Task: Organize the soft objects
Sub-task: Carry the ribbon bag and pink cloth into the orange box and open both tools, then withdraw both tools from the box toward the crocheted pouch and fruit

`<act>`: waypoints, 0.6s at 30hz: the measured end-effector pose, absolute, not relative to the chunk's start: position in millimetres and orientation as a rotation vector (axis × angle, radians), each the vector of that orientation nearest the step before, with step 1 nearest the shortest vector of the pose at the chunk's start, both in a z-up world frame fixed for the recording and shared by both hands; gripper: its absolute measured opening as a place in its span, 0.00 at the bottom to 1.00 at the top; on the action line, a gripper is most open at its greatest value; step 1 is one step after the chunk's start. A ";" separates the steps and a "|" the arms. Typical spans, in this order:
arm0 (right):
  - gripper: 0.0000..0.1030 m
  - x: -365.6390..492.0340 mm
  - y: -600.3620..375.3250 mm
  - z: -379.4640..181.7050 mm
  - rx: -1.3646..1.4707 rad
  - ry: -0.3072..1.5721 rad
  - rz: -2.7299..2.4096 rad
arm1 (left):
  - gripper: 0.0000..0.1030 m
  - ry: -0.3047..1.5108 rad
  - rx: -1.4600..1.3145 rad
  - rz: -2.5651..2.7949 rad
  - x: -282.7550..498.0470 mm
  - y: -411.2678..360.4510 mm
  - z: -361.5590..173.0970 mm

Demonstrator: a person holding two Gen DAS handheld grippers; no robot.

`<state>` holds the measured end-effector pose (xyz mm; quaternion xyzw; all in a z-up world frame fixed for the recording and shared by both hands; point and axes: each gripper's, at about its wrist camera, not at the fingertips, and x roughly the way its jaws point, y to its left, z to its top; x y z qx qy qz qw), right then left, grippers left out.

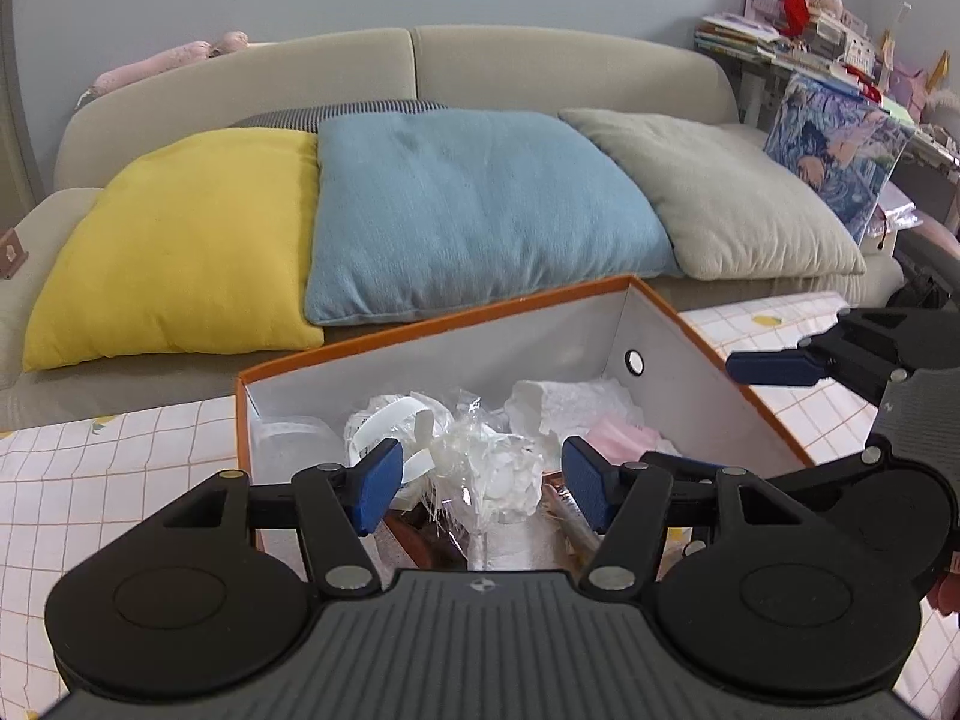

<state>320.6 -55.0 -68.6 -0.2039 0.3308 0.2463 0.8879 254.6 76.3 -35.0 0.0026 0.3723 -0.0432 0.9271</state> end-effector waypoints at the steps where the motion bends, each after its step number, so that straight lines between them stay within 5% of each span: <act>1: 0.66 315.1 -57.3 -65.4 -0.415 0.681 0.512 | 0.70 0.754 -0.001 -0.088 250.0 76.4 -31.9; 18: 0.69 195.7 -115.8 -36.6 -0.247 0.611 0.506 | 0.69 0.691 -0.039 -0.111 171.6 48.9 -4.2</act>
